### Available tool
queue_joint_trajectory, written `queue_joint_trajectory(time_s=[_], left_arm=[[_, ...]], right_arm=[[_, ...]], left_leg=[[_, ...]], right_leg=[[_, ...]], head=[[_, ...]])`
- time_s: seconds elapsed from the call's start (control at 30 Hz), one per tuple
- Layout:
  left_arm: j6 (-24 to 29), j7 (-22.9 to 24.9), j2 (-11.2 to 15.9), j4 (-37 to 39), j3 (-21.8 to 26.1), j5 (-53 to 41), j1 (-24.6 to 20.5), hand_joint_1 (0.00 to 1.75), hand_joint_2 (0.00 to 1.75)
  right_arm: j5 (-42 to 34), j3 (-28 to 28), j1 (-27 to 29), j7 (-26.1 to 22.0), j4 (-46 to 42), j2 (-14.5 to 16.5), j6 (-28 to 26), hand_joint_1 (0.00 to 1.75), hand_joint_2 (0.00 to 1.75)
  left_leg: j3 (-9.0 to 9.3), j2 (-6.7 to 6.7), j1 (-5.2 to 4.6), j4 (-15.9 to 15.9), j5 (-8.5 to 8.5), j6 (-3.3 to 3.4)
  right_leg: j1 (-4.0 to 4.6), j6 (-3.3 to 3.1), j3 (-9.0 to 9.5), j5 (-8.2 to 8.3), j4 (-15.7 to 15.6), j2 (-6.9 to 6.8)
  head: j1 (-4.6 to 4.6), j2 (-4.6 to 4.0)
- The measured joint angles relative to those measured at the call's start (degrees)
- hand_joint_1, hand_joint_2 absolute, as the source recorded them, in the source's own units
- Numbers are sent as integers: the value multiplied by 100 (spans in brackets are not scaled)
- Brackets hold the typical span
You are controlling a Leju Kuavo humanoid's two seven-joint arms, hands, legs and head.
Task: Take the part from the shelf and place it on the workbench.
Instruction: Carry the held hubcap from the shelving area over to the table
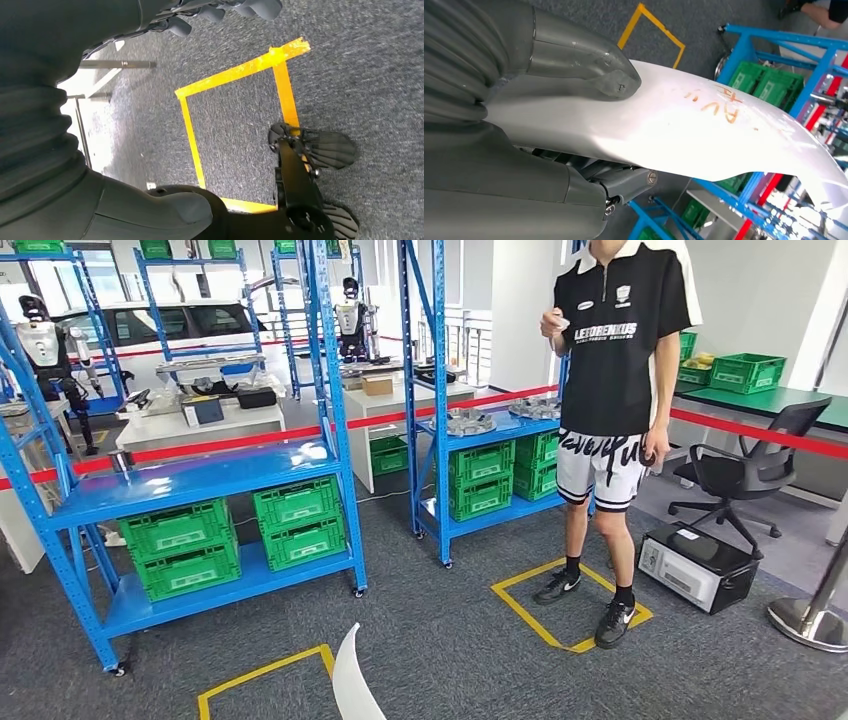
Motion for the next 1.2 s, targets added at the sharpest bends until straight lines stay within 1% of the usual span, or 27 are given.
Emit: queue_joint_trajectory(time_s=[0.07, 0.1, 0.13, 0.17, 0.2, 0.27, 0.33, 0.4, 0.43, 0.47, 0.53, 0.57, 0.6, 0.63, 0.67, 0.7, 0.73, 0.8, 0.83, 0.9, 0.93, 1.0, 1.03, 1.1, 1.13, 1.17, 1.2], left_arm=[[10, -33, 15, 0, -1, -3, 30, 0, 175], [23, -49, 28, -1, -1, -4, 51, 0, 175], [40, -58, 39, -1, -1, -4, 71, 0, 175], [55, -60, 53, -1, 0, -4, 87, 0, 175], [68, -57, 67, -1, 1, -4, 99, 0, 175], [78, -50, 104, -1, 1, -4, 109, 0, 175], [89, -35, 137, -2, 1, -4, 119, 0, 175], [127, 52, 155, -8, 3, -6, 130, 0, 175], [155, 136, 166, -11, 4, -10, 134, 0, 175], [184, 241, 179, -14, 6, -23, 141, 0, 175], [218, 424, 210, -17, 9, -49, 171, 0, 175], [228, 466, 223, -19, 12, -47, 190, 0, 175], [236, 471, 236, -21, 20, -31, 205, 0, 175], [244, 450, 244, -24, 31, -9, 214, 0, 175], [249, 428, 250, -28, 42, 13, 214, 0, 175], [251, 414, 252, -32, 51, 25, 211, 0, 175], [251, 404, 252, -35, 55, 30, 207, 0, 175], [252, 392, 259, -43, 58, 31, 204, 0, 175], [252, 365, 263, -46, 60, 37, 201, 0, 175], [224, 229, 263, -49, 62, 48, 183, 0, 175], [187, 121, 257, -48, 62, 39, 167, 0, 175], [105, -42, 240, -46, 62, -14, 137, 0, 175], [85, -56, 230, -44, 62, -44, 127, 0, 175], [79, 8, 200, -40, 62, -61, 116, 0, 175], [79, 37, 180, -36, 62, -46, 112, 0, 175], [76, 42, 158, -31, 62, -30, 105, 0, 175], [72, 33, 139, -26, 62, -14, 94, 0, 175]], right_arm=[[-5, -1, -2, -13, 14, 26, 21, 175, 175], [-10, -1, 0, -26, 33, 37, 28, 175, 175], [-20, -1, 1, -50, 63, 45, 33, 175, 175], [-32, -1, 3, -81, 94, 55, 37, 175, 175], [-45, -1, 5, -123, 125, 70, 40, 175, 175], [-63, -1, -1, -195, 178, 110, 43, 175, 175], [-72, -1, -20, -233, 242, 144, 41, 175, 175], [-86, -1, -32, -249, 319, 155, -6, 175, 175], [-97, -1, -36, -263, 360, 156, -60, 175, 175], [-110, -1, -50, -283, 402, 156, -124, 175, 175], [-162, -5, -90, -330, 471, 156, -215, 175, 175], [-217, -18, -100, -356, 495, 156, -209, 175, 175], [-286, -39, -97, -380, 514, 156, -183, 175, 175], [-355, -69, -88, -403, 532, 156, -142, 175, 175], [-408, -98, -79, -418, 548, 156, -108, 175, 175], [-440, -122, -76, -426, 560, 156, -91, 175, 175], [-457, -138, -80, -430, 567, 157, -84, 175, 175], [-470, -156, -91, -435, 572, 168, -84, 175, 175], [-472, -163, -97, -439, 578, 174, -81, 175, 175], [-454, -174, -120, -444, 627, 184, -71, 175, 175], [-416, -175, -138, -446, 666, 188, -79, 175, 175], [-306, -174, -186, -435, 728, 210, -102, 175, 175], [-260, -168, -207, -409, 741, 223, -95, 175, 175], [-220, -155, -218, -305, 744, 239, -41, 175, 175], [-219, -150, -201, -246, 743, 239, -19, 175, 175], [-220, -149, -178, -201, 741, 238, -9, 175, 175], [-220, -149, -158, -172, 740, 236, -5, 175, 175]], left_leg=[[-350, -129, -3, 736, -330, 2], [-481, -145, -6, 990, -387, 10], [-527, -156, -8, 1053, -334, 26], [-470, -172, -11, 894, -177, 51], [-322, -215, -14, 549, 46, 81], [-20, -429, -17, -158, 332, 141], [89, -562, -33, -433, 366, 169], [102, -473, -37, -471, 402, 201], [108, -412, -28, -491, 427, 231], [107, -346, -15, -512, 452, 267], [92, -195, -9, -529, 475, 312], [81, -115, -12, -524, 474, 323], [73, -34, -14, -518, 473, 325], [68, 43, -14, -512, 470, 324], [65, 118, -13, -503, 465, 319], [67, 189, -12, -492, 455, 309], [71, 257, -14, -476, 441, 292], [73, 366, -40, -449, 407, 236], [82, 409, -51, -446, 396, 202], [111, 494, -50, -469, 394, 133], [115, 453, -38, -455, 371, 97], [1, 198, -20, -183, 168, 42], [-138, 31, -13, 131, -14, 26], [-465, -118, -14, 856, -328, 18], [-565, -140, -15, 1061, -357, 21], [-571, -153, -15, 1055, -271, 31], [-481, -182, -13, 842, -93, 47]], right_leg=[[18, -30, -22, 12, 5, 109], [29, -37, -30, 16, 10, 174], [39, -41, -37, 19, 17, 245], [46, -42, -41, 21, 24, 320], [50, -38, -42, 25, 31, 394], [56, -7, -60, 42, 46, 525], [40, 60, -103, 79, 46, 629], [23, 139, -140, 121, 31, 703], [29, 171, -163, 105, 55, 642], [38, 201, -220, 25, 167, 522], [48, 247, -481, -314, 737, 224], [41, 265, -654, -499, 1121, 149], [31, 279, -791, -614, 1431, 118], [21, 288, -842, -628, 1567, 99], [11, 294, -772, -534, 1467, 73], [5, 293, -591, -368, 1153, 20], [8, 283, -365, -219, 735, -93], [32, 230, -51, -50, 137, -260], [47, 195, -13, -47, 38, -285], [59, 118, -29, -19, 24, -166], [52, 83, -31, 1, 5, -110], [20, 21, -31, 43, -31, -7], [12, 3, -36, 53, -36, 43], [16, -17, -44, 63, -33, 169], [19, -19, -46, 64, -27, 242], [21, -18, -47, 66, -18, 318], [20, -14, -47, 67, -6, 395]], head=[[-1, 0], [-1, 0], [0, 0], [1, 0], [1, 0], [0, 0], [0, 0], [0, 0], [2, 0], [4, 0], [10, 0], [10, 0], [11, 0], [11, 0], [11, 0], [11, 0], [10, 0], [8, 0], [7, 0], [6, 0], [5, 0], [2, 0], [0, 0], [-1, 0], [-2, 0], [-2, 0], [-2, 0]])
